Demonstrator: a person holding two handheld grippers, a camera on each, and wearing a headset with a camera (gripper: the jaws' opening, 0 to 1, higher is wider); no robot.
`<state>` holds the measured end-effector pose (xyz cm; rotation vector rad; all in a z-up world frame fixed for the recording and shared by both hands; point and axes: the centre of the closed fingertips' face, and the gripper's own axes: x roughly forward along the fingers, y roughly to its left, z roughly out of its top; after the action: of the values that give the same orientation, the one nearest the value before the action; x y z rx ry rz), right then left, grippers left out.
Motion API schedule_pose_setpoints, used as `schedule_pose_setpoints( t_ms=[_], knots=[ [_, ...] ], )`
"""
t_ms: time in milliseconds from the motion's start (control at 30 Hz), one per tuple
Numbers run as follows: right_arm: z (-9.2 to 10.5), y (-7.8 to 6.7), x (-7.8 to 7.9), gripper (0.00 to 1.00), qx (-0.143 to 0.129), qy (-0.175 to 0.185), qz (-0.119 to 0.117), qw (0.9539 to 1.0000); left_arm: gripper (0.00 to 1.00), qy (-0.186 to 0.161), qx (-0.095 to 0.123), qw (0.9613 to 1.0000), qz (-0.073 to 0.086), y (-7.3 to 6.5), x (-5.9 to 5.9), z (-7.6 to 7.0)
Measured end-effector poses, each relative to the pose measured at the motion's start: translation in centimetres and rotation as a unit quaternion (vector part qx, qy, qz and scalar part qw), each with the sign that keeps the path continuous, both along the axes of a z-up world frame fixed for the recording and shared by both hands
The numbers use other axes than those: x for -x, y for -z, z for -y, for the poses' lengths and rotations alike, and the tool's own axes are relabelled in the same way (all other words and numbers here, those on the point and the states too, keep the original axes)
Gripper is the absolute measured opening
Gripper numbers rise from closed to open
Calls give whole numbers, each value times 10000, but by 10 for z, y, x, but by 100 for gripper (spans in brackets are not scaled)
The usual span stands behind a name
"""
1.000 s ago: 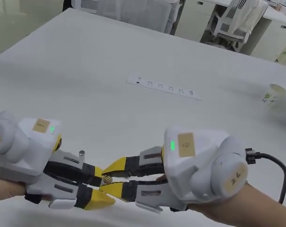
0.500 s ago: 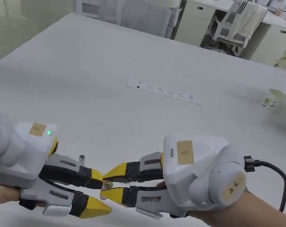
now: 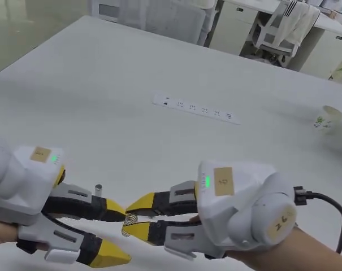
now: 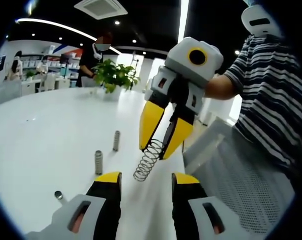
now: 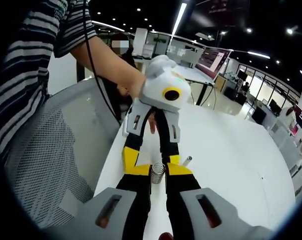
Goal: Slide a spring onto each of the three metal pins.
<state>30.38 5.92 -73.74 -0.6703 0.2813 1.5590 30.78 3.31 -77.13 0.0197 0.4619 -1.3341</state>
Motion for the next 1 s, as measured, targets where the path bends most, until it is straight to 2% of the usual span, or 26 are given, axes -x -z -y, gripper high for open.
schedule_pose_setpoints(
  t_ms=[433,600,733,833,1000],
  knots=[
    [2,2,-4,7,2,90,38,10000,45,-105,48,9999,-107,-2,5,-14],
    [2,4,-7,7,25,126,52,9999,51,-265,20,9995,-148,0,7,-27],
    [3,5,-8,7,43,135,54,9999,62,-432,31,9990,-130,-1,7,-38],
    [3,6,-9,7,47,138,55,9999,65,-576,17,9982,-168,1,7,-49],
    [1,7,-10,7,49,160,42,9999,72,-816,53,9966,-117,-2,3,-62]
  ],
)
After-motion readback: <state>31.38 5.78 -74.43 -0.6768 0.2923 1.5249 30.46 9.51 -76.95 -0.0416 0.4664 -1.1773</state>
